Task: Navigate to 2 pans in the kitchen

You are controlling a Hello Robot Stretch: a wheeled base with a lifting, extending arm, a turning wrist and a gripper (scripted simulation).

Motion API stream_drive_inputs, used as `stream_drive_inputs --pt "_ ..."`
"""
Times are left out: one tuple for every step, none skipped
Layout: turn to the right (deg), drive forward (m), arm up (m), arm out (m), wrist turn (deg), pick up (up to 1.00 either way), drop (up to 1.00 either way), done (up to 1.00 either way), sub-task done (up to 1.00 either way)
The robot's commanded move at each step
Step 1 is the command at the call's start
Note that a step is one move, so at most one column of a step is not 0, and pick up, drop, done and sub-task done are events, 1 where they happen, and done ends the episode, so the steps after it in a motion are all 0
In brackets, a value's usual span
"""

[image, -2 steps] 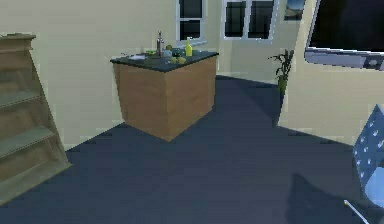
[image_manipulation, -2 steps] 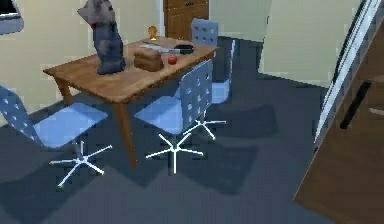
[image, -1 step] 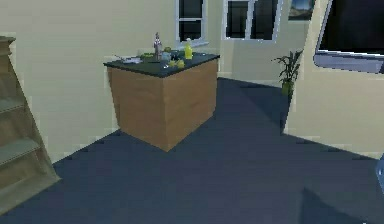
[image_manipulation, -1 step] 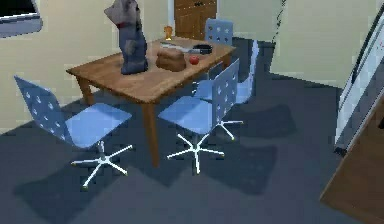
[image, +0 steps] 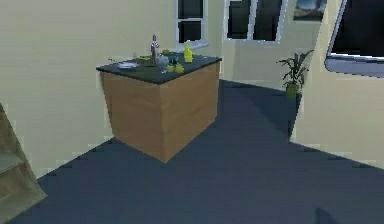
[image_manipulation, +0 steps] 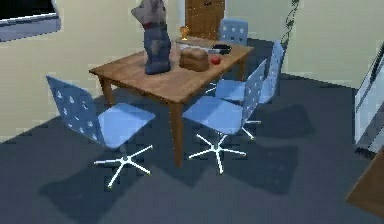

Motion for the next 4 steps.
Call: stream_drive_inputs --pt "21.0 0.00 0.00 0.00 0.0 0.00 0.00 0.00 0.00" --pt "0.0 1.00 0.00 0.00 0.0 0.00 0.00 0.00 0.00" --pt "3.0 0.00 0.00 0.00 0.0 0.00 0.00 0.00 0.00" --pt "0.0 0.85 0.00 0.00 0.0 0.00 0.00 0.00 0.00"
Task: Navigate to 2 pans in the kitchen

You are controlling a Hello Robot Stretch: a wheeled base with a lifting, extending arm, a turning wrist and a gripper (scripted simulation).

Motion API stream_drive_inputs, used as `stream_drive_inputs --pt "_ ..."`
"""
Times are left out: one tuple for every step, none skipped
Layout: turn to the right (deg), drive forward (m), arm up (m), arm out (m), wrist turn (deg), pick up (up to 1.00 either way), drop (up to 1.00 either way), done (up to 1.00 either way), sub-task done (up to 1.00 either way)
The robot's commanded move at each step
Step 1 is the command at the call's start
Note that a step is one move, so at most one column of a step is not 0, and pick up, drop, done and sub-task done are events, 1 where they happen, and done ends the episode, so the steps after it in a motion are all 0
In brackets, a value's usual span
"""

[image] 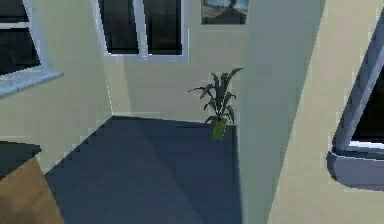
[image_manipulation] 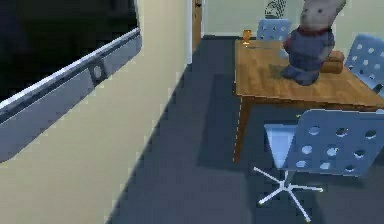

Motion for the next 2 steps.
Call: stream_drive_inputs --pt "-45.0 0.00 0.00 0.00 0.0 0.00 0.00 0.00 0.00" --pt "-45.0 0.00 0.00 0.00 0.0 0.00 0.00 0.00 0.00"
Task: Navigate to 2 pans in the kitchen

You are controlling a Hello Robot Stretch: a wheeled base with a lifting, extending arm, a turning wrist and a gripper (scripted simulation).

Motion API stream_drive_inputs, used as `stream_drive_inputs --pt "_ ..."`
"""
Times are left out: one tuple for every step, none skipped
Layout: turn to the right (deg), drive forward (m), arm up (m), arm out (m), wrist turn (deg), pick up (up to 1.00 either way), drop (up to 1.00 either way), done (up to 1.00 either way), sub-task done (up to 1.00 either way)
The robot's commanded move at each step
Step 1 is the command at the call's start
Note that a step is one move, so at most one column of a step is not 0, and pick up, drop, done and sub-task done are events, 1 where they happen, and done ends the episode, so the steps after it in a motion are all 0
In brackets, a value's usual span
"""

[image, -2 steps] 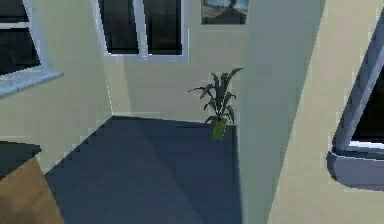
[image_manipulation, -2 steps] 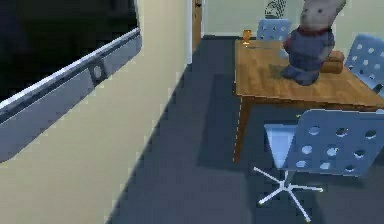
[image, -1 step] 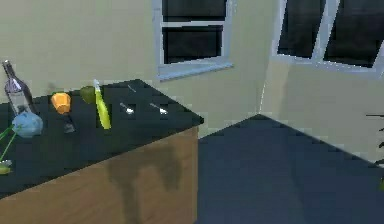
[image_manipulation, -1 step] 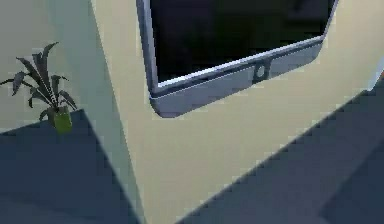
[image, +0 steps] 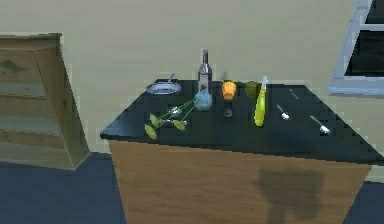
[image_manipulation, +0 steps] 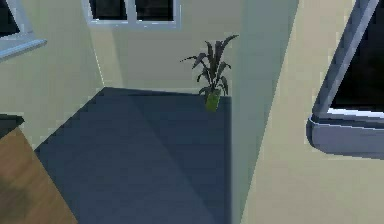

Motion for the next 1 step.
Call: stream_drive_inputs --pt "0.0 0.00 0.00 0.00 0.0 0.00 0.00 1.00 0.00"
